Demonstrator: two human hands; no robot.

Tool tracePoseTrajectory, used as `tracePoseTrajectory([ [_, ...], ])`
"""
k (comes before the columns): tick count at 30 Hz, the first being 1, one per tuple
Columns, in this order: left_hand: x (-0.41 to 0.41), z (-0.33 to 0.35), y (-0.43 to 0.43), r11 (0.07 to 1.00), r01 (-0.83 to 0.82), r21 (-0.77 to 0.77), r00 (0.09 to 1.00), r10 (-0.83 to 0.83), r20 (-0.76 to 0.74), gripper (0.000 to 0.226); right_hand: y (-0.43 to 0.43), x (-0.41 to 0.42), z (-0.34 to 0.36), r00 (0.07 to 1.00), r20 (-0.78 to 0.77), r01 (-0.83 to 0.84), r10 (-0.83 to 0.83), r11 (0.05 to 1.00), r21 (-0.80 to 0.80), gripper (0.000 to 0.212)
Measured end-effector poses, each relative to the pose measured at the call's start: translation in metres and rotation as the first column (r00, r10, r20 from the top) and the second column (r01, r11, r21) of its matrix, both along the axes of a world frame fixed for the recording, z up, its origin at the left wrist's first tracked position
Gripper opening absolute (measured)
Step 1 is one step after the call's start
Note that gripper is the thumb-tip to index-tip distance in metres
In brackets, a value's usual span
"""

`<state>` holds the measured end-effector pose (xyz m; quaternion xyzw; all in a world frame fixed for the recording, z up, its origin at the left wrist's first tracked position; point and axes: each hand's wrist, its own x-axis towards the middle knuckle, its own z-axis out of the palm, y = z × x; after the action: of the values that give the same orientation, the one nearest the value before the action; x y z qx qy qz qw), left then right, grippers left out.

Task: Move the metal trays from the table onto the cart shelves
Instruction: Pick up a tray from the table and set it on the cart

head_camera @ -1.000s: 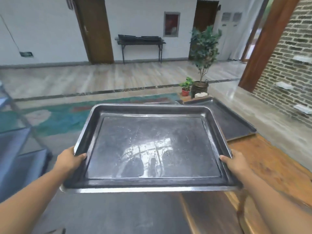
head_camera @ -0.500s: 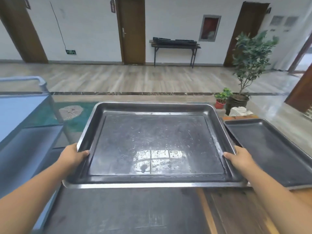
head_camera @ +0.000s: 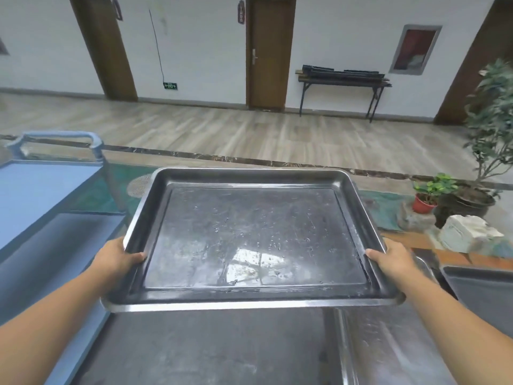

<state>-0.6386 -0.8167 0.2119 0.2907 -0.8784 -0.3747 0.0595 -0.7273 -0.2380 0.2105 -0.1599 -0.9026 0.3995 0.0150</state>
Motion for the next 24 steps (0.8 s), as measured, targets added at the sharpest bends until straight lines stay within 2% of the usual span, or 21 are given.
tracePoseTrajectory([
  [5, -0.035, 0.003, -0.029, 0.997, -0.082, -0.007, 0.997, 0.082, 0.01, 0.02, -0.039, -0.093, -0.002, 0.994, 0.024, -0.106, 0.106, 0.994, -0.001, 0.007],
  [11, -0.079, -0.011, -0.099, 0.98, -0.197, 0.013, 0.98, 0.197, 0.015, 0.018, -0.125, -0.199, -0.009, 0.973, 0.042, -0.227, 0.226, 0.973, 0.034, 0.005],
  [24, -0.16, -0.022, -0.298, 0.896, -0.444, 0.004, 0.896, 0.444, 0.009, 0.017, -0.392, -0.402, 0.003, 0.9, 0.037, -0.436, 0.434, 0.898, 0.058, 0.009],
])
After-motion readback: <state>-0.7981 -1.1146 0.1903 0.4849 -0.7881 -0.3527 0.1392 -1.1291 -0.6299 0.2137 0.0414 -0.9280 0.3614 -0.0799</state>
